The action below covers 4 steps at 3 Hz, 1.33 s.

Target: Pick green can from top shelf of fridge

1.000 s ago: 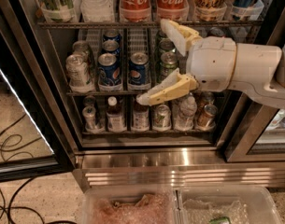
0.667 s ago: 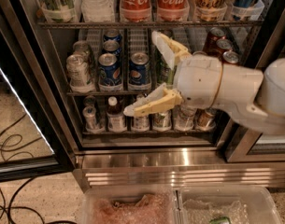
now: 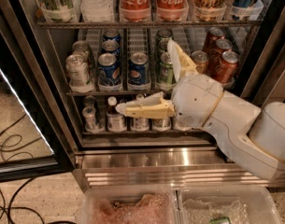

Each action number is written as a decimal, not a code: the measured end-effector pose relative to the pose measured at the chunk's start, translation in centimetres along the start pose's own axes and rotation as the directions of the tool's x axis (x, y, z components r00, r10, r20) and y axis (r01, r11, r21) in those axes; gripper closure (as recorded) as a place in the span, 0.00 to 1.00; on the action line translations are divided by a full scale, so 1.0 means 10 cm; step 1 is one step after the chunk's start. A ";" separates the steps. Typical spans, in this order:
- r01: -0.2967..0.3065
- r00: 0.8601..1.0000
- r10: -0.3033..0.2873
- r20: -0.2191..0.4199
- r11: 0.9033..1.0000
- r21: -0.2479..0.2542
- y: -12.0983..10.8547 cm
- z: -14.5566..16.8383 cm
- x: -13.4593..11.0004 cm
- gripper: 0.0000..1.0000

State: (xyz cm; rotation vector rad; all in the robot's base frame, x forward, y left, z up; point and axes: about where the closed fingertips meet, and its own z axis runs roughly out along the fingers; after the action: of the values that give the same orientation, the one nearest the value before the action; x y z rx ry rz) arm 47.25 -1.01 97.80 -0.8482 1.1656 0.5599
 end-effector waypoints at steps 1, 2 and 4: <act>0.008 1.000 -0.008 0.004 1.000 -0.026 0.05 0.08 -0.04 0.00; -0.005 0.999 0.006 0.045 1.000 -0.026 0.05 0.17 -0.06 0.00; -0.068 0.992 0.055 0.116 0.992 0.107 -0.02 0.32 0.10 0.00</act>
Offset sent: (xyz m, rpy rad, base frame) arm 0.0101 0.0217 0.0077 0.0833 -0.0362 0.0493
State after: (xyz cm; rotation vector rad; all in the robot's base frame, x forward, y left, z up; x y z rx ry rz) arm 49.57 1.45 97.41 -0.6791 1.1119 0.5808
